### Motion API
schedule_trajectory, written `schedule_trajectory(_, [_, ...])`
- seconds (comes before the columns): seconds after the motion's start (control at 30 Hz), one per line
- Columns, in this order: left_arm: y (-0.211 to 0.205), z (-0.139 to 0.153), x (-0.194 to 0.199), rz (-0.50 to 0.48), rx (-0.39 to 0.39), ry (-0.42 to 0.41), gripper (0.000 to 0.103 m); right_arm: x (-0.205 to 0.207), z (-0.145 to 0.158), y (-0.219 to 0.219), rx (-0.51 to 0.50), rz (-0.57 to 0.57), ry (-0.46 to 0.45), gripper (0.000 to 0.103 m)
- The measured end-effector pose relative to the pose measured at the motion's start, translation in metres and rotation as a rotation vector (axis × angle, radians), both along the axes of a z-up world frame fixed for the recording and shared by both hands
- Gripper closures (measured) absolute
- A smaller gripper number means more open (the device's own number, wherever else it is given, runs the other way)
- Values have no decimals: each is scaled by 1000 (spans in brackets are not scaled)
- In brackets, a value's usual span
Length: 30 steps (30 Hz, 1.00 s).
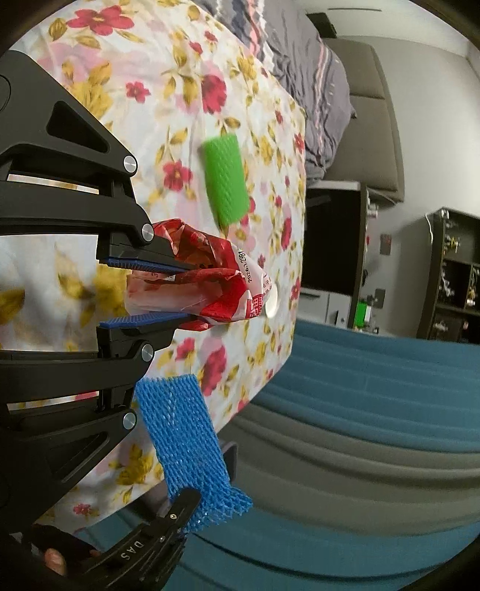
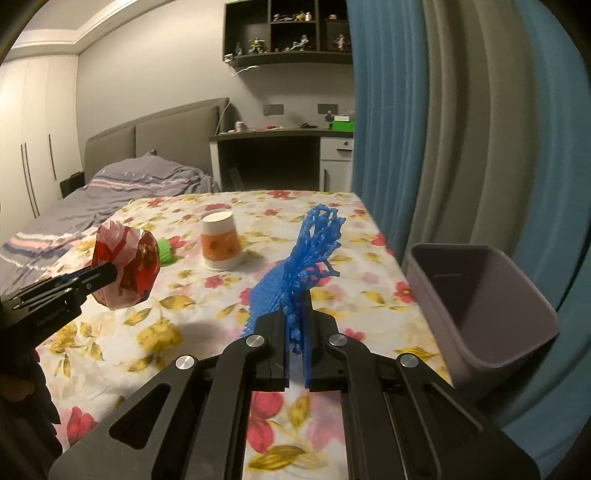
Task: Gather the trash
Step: 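Carry the wrapper and blue mesh net in both tools over the purple bin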
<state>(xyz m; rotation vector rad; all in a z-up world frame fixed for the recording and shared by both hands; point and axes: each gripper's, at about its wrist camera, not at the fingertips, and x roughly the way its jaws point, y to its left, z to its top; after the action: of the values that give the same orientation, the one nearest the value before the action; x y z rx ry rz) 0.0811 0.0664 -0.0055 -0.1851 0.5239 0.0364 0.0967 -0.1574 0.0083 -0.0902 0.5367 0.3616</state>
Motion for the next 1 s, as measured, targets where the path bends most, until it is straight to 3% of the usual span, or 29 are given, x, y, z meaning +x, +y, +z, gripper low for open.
schedule_trajectory(1.0, [-98, 27, 56, -221, 51, -56, 84, 14, 25, -60, 8, -124, -79, 97])
